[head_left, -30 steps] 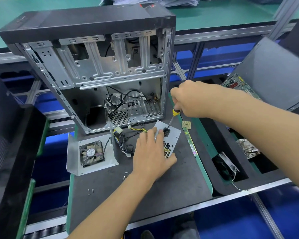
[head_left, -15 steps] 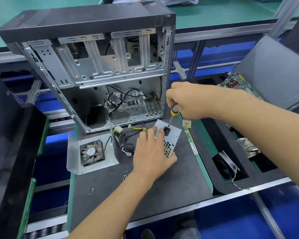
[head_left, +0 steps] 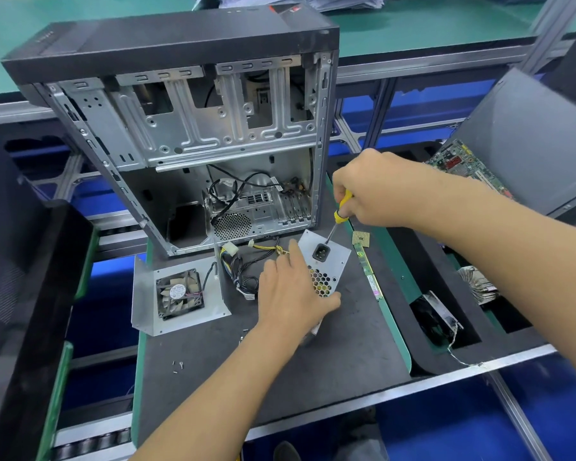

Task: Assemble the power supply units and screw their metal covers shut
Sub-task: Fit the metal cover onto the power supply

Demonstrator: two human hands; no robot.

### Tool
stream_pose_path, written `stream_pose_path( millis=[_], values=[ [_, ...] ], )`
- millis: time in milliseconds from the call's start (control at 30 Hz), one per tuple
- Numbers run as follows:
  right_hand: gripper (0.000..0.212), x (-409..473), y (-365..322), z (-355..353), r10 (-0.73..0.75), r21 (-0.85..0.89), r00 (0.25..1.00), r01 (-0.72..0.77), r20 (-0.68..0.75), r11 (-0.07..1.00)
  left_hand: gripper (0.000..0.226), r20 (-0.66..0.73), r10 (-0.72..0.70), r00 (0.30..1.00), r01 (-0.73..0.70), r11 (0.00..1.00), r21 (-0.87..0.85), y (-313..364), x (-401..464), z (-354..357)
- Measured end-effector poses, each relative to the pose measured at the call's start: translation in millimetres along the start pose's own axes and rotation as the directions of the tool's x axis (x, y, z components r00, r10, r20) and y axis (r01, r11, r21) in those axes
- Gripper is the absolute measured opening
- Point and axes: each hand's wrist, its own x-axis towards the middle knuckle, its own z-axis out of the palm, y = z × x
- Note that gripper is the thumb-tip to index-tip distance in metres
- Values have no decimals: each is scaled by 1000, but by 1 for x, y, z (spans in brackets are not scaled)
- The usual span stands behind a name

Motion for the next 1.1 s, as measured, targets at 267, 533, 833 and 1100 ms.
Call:
stream_pose_path(
  millis=[267, 533, 833, 1100],
  values=[
    [13, -56, 59, 43, 497, 786, 823, -105, -275, 609, 114, -72, 324, 943, -295, 918, 266, 17, -12, 4],
    [16, -86, 20, 232, 761, 950, 632, -304, 151, 65, 61, -163, 619, 768, -491, 733, 470, -9, -43, 56],
    [24, -79, -17, 288, 738, 912, 656, -383, 158, 146, 58, -162, 474, 866, -379, 832, 405, -35, -36, 64],
    [11, -37, -4, 252, 642, 801, 766, -369, -25, 471, 26, -197, 379, 904, -361, 925, 121, -42, -41, 57]
  ],
)
